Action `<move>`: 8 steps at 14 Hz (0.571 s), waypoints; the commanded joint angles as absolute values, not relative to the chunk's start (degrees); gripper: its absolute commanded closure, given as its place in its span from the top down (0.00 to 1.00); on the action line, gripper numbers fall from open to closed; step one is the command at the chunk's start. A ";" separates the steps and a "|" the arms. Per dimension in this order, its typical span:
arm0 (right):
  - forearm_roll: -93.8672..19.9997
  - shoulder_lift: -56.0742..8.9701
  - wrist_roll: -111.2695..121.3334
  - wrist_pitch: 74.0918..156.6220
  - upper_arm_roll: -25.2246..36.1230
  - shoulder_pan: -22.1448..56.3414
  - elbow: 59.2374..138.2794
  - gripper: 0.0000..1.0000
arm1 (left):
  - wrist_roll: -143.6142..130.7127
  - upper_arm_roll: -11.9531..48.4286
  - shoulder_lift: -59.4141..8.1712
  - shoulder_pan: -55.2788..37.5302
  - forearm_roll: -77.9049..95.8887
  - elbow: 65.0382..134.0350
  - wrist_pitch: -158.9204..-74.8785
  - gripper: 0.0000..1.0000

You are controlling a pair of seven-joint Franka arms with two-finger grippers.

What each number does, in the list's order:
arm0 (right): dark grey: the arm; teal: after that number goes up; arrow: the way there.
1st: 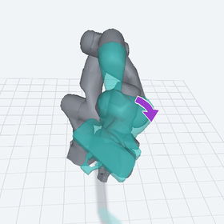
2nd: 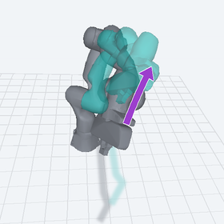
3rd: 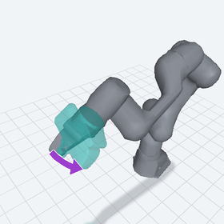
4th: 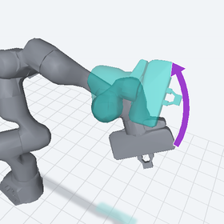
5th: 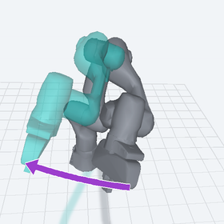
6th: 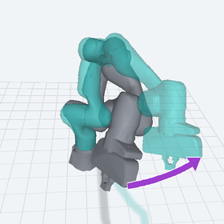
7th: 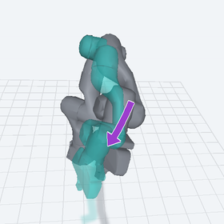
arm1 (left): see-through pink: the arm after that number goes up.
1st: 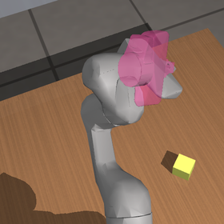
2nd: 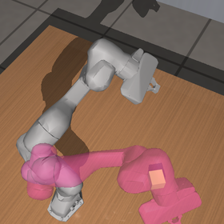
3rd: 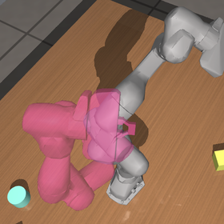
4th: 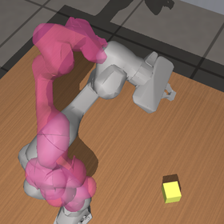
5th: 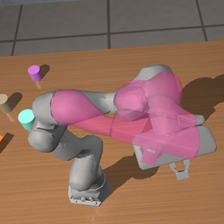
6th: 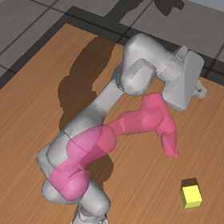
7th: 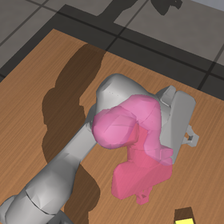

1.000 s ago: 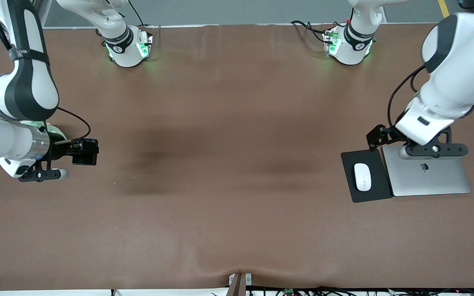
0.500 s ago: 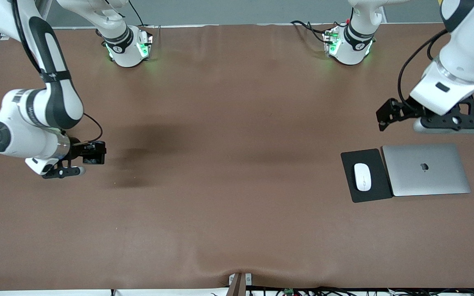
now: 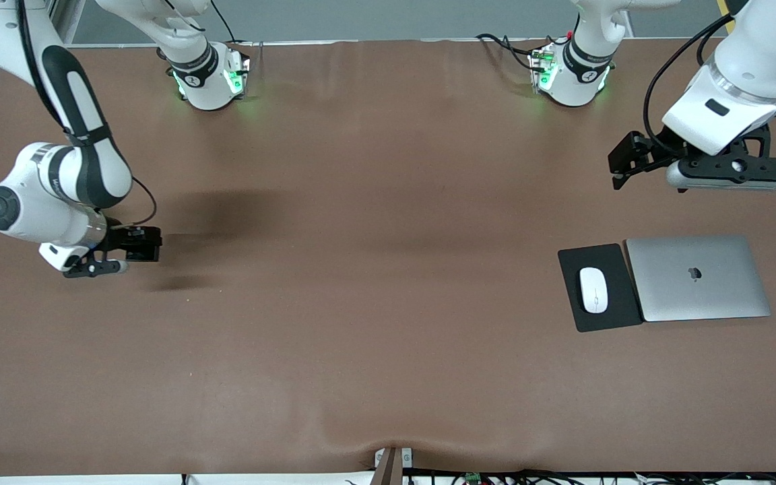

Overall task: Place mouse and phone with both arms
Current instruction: 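Raise the left gripper away while the right gripper lowers the phone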

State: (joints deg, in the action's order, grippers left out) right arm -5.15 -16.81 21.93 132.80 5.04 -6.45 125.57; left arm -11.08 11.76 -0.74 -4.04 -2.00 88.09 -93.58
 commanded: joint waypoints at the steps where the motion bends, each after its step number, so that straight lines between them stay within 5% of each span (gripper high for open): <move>1: -4.57 -14.59 24.70 134.21 4.04 -9.67 128.41 0.00 | -9.76 8.88 0.62 -5.97 -0.53 88.51 -92.02 1.00; 8: -4.48 -16.00 26.81 137.44 4.04 -11.25 131.03 0.00 | -9.76 8.26 0.53 -3.78 2.46 88.68 -92.02 1.00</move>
